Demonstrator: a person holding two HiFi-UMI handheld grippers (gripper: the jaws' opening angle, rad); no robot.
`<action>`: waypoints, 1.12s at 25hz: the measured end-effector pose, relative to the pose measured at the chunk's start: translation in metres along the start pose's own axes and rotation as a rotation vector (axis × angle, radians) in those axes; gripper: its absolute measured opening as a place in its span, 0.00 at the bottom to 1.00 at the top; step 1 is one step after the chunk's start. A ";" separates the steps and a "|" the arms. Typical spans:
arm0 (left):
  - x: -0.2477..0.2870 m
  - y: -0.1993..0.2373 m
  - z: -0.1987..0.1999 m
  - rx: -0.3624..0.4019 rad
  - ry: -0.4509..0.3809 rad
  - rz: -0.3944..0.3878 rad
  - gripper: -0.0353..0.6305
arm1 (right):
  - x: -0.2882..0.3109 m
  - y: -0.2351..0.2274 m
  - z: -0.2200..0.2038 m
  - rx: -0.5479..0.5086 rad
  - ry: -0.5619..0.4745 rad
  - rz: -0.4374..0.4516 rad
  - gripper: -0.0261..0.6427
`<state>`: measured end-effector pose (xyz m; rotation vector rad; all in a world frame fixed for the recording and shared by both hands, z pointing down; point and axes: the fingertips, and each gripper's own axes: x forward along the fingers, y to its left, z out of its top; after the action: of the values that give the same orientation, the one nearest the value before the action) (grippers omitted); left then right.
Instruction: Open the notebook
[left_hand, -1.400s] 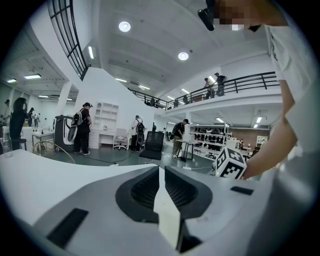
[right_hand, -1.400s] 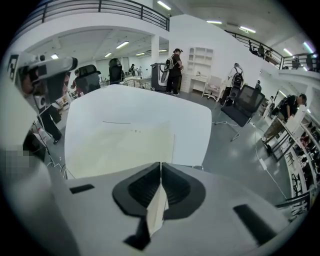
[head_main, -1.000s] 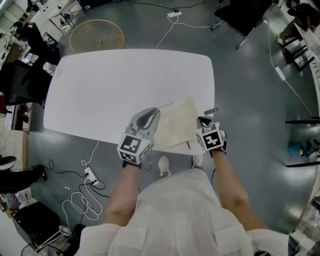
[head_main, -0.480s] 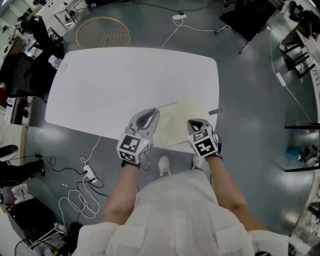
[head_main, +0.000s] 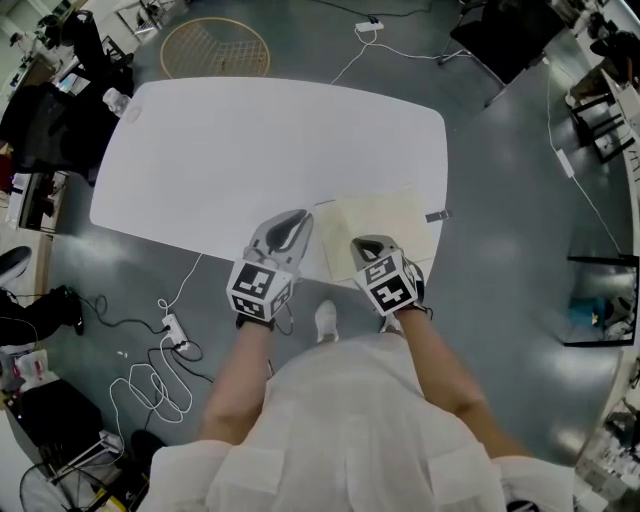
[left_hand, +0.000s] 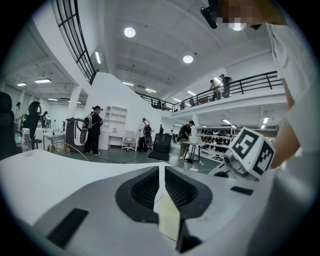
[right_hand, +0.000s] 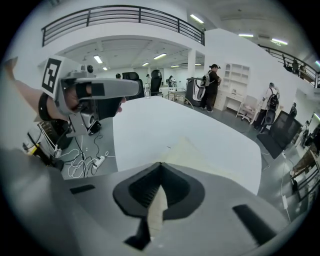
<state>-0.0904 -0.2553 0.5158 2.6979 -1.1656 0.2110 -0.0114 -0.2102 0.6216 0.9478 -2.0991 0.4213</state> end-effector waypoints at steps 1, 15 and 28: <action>-0.003 0.003 -0.001 -0.003 0.001 0.005 0.09 | 0.004 0.005 0.001 -0.002 0.003 0.010 0.05; -0.035 0.038 -0.030 -0.040 0.042 0.074 0.09 | 0.077 0.045 -0.013 0.072 0.072 0.123 0.05; -0.042 0.046 -0.054 -0.055 0.083 0.066 0.09 | 0.110 0.054 -0.029 0.101 0.123 0.123 0.05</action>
<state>-0.1550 -0.2441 0.5655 2.5792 -1.2191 0.2937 -0.0827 -0.2113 0.7261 0.8298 -2.0455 0.6383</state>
